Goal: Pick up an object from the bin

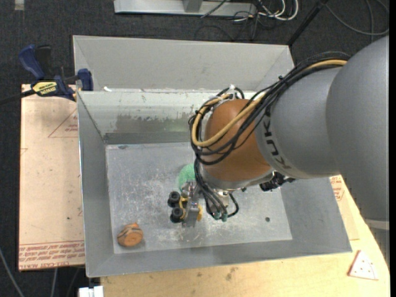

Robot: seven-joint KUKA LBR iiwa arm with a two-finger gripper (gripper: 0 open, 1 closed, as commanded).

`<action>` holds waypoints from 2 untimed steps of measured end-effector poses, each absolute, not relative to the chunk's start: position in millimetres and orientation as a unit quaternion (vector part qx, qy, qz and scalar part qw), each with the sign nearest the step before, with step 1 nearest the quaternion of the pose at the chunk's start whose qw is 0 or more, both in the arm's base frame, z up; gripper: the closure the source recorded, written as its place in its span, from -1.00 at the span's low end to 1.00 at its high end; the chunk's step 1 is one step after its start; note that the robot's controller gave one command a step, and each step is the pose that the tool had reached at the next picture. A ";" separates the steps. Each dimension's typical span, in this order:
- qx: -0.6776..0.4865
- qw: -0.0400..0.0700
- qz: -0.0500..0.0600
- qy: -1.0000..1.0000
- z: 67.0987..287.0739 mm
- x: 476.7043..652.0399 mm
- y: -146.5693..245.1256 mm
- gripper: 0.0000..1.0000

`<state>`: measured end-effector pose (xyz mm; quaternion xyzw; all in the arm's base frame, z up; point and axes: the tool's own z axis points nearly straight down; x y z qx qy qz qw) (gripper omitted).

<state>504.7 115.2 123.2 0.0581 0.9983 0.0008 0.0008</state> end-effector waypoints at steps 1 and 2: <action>0.058 -0.001 0.000 0.998 131.1 504.3 115.1 1.00; 0.058 -0.001 0.000 0.998 143.3 504.2 115.2 1.00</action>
Offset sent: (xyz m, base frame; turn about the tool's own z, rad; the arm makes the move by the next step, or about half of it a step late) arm 0.0001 -0.0001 0.0535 0.0000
